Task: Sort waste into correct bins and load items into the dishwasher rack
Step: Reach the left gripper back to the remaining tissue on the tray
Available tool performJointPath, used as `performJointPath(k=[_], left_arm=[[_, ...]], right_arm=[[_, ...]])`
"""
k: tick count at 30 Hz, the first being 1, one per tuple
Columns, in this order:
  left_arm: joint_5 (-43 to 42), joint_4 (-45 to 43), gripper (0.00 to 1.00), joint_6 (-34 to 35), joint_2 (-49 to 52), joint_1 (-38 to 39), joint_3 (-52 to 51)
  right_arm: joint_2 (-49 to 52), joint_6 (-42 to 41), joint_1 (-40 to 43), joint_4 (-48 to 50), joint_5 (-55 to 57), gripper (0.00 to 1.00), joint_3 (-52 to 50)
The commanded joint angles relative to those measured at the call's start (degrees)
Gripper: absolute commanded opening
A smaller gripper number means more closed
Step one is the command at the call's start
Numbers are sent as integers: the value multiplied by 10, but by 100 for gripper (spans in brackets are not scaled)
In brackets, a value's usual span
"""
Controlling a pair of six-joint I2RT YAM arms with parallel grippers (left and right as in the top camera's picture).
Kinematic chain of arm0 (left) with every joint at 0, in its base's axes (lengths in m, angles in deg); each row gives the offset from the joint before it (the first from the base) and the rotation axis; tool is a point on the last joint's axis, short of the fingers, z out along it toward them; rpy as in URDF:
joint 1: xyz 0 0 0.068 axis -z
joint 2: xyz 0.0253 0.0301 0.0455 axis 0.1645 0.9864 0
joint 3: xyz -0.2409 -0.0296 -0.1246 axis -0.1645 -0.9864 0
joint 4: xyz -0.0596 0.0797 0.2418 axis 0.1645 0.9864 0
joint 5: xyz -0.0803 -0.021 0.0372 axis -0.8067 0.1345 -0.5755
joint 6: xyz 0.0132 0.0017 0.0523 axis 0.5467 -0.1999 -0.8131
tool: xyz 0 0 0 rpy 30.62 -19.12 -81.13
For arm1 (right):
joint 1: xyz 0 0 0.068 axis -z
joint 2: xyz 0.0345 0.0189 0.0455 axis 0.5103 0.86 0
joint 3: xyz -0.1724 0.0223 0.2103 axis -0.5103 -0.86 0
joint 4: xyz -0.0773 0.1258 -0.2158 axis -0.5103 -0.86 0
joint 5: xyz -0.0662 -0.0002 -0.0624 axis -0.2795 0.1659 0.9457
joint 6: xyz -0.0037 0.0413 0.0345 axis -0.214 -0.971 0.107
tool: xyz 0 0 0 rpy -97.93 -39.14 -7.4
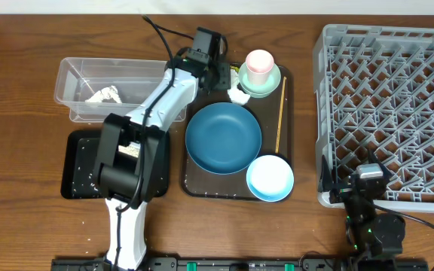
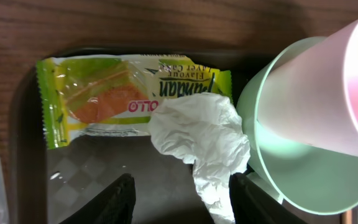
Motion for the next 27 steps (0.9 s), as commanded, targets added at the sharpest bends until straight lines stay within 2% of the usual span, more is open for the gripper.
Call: performJointPath(k=[1,21,25,27], left_arm=[[14,-4,51,9,13,5,3],[14,-21,50,37,53,35,3],[14,-21,23,37,53,35,3],[14,-21,13,41,52,35,3]], right_arm=[[-2,7,8,-2,3,99,-1],[-2,7,8,-2,3,99,-1],[-2,7,8,-2,3,99,-1],[-2,7,8,-2,3,99,-1]])
